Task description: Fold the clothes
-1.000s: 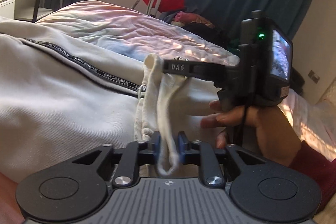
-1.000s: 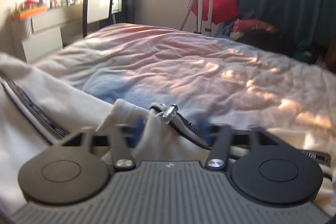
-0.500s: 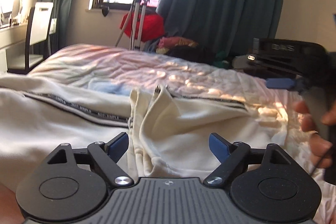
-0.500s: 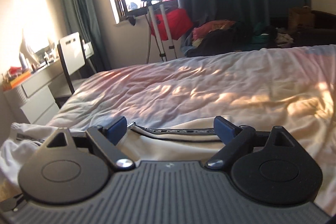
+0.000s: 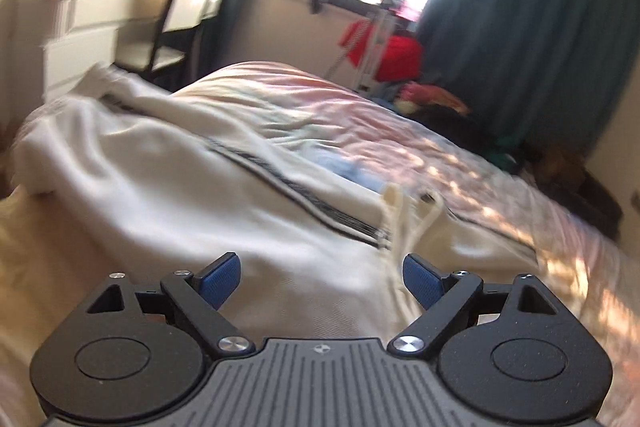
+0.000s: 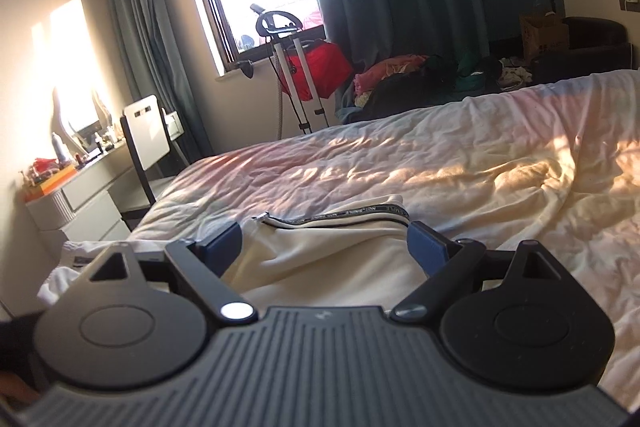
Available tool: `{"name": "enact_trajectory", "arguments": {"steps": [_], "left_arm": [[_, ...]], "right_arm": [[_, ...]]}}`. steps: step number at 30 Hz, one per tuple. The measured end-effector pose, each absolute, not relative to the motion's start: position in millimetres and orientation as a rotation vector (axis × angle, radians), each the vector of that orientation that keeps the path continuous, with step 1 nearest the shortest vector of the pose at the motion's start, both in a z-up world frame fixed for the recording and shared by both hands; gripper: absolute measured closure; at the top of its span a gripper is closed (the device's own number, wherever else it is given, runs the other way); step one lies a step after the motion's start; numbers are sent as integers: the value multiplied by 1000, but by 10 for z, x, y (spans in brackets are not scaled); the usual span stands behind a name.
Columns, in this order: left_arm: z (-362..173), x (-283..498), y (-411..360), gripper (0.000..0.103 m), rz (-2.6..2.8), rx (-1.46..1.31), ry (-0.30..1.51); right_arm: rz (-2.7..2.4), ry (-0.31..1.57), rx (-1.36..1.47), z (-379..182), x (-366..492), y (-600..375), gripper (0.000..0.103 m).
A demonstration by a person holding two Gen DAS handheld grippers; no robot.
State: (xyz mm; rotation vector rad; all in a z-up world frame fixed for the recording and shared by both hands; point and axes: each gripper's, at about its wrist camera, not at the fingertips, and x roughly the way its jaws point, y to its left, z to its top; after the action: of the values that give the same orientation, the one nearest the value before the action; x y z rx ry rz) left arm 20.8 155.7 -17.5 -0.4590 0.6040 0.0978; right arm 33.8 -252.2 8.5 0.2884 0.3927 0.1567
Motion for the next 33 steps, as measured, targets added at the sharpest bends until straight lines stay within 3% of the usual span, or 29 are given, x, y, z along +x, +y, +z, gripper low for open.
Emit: {"name": "enact_trajectory", "arguments": {"steps": [7, 11, 17, 22, 24, 26, 29, 33], "left_arm": [[-293, 291, 2696, 12, 250, -894, 718], [-618, 484, 3076, 14, 410, -975, 846], [-838, 601, 3499, 17, 475, -1133, 633], [-799, 781, 3694, 43, 554, -978, 498], [-786, 821, 3708, 64, 585, -889, 485], [-656, 851, 3626, 78, 584, -760, 424], [-470, 878, 3431, 86, 571, -613, 348], [-180, 961, 3042, 87, 552, -500, 274]], "right_arm": [[166, 414, 307, 0, 349, -2540, 12], [156, 446, 327, -69, 395, -2547, 12], [145, 514, 296, -236, 503, -2439, 12], [175, 581, 261, -433, 763, -2173, 12], [203, 620, 268, -537, 895, -2055, 12], [250, 698, 240, -688, 1059, -1910, 12], [266, 819, 168, -980, 1245, -1726, 12], [259, 819, 46, -1019, 1211, -1544, 10]]}}
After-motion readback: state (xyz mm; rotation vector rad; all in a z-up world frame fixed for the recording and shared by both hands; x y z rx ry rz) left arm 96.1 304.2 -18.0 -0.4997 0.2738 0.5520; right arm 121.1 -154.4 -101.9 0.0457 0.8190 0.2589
